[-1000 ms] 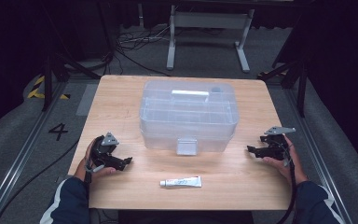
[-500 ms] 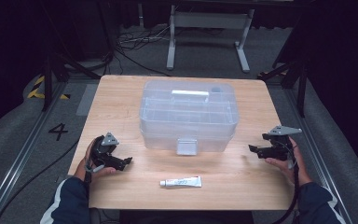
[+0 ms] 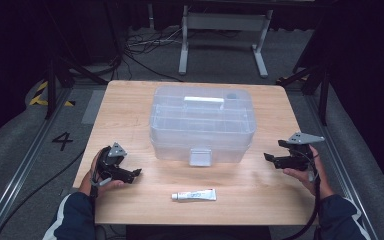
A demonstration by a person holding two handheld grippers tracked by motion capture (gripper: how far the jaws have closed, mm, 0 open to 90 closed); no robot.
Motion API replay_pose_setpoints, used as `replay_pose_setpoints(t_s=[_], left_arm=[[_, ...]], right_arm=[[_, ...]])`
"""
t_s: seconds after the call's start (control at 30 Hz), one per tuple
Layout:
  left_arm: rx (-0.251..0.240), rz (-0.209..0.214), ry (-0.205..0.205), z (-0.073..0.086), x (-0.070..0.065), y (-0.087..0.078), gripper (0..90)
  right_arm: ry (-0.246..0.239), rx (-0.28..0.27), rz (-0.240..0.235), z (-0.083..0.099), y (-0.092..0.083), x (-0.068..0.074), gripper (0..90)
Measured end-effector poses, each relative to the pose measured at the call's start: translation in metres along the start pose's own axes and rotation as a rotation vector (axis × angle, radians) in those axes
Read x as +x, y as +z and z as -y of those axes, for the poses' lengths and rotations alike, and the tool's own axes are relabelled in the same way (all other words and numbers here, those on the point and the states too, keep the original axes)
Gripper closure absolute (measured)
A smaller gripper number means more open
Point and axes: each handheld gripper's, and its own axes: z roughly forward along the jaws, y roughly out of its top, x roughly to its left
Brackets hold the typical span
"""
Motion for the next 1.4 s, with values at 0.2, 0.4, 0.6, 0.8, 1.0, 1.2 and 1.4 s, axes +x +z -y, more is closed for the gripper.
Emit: replay_pose_setpoints(t_s=[0.2, 0.4, 0.6, 0.8, 1.0, 1.2, 1.4], left_arm=[[-0.001, 0.003, -0.002, 0.000, 0.000, 0.000, 0.4], [0.000, 0.005, 0.001, 0.000, 0.001, 0.000, 0.2], [0.001, 0.009, 0.000, -0.001, 0.001, 0.001, 0.2], [0.003, 0.011, -0.003, -0.002, 0.001, 0.002, 0.1], [0.000, 0.007, 0.005, -0.002, 0.001, 0.002, 0.2], [0.000, 0.007, 0.004, -0.002, 0.001, 0.002, 0.1], [-0.001, 0.008, 0.003, -0.002, 0.001, 0.002, 0.1]], right_arm=[[-0.015, -0.032, -0.031, -0.007, -0.007, 0.005, 19.2], [-0.022, -0.058, -0.037, -0.012, -0.017, 0.010, 19.3], [-0.021, -0.074, -0.027, -0.016, -0.024, 0.012, 20.0], [-0.035, -0.091, -0.022, -0.022, -0.030, 0.015, 21.2], [-0.041, -0.102, -0.023, -0.025, -0.036, 0.016, 22.6], [-0.035, -0.129, -0.025, -0.034, -0.045, 0.015, 23.9], [-0.050, -0.142, -0.029, -0.043, -0.048, 0.015, 24.6]])
